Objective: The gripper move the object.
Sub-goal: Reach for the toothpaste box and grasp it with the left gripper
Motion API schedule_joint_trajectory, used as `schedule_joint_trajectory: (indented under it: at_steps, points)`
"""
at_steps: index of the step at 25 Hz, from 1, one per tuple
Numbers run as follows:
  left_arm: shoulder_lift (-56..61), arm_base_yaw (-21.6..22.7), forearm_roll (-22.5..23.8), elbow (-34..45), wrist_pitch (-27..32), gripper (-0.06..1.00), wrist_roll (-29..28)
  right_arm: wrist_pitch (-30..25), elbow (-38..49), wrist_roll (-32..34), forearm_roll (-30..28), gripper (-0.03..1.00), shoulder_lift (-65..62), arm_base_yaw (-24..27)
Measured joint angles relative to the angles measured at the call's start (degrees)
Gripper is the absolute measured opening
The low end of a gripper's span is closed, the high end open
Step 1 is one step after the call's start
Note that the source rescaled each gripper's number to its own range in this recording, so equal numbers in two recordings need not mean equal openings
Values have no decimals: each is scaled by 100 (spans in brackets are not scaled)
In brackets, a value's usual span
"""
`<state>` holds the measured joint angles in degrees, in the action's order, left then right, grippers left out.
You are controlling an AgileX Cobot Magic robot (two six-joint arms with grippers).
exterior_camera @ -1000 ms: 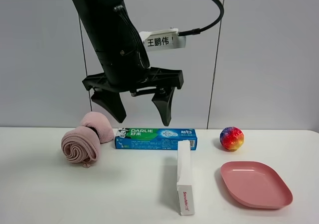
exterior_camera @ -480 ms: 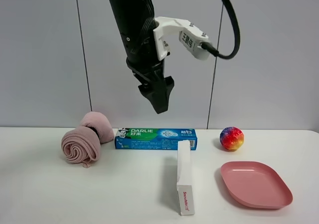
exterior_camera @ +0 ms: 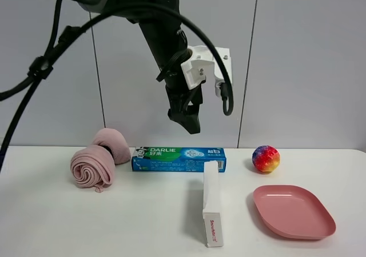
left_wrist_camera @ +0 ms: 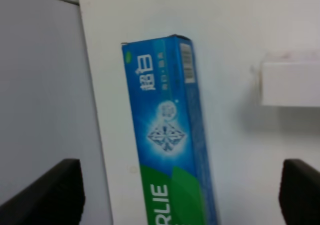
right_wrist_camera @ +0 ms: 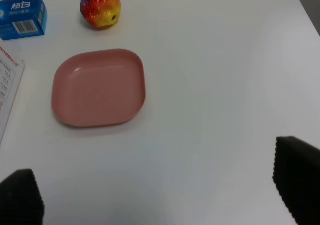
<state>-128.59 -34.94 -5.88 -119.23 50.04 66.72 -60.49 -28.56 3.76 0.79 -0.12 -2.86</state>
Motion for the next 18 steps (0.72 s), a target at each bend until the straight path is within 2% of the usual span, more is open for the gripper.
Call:
schedule_joint_trajectory:
  at_steps: [5,9,13,18]
  points:
    - [-493,452,-522,-471,-261,81,521,0,0,0,0,100,0,0]
    - [-756,728,-845,-531,-361,82,804,0,0,0,0,100,0,0]
    - [-936,947,-892,-531,-401,94,919,0,0,0,0,100,0,0]
    - [-1091,1009,-1035,-542,-420,99,961,0,0,0,0,100,0,0]
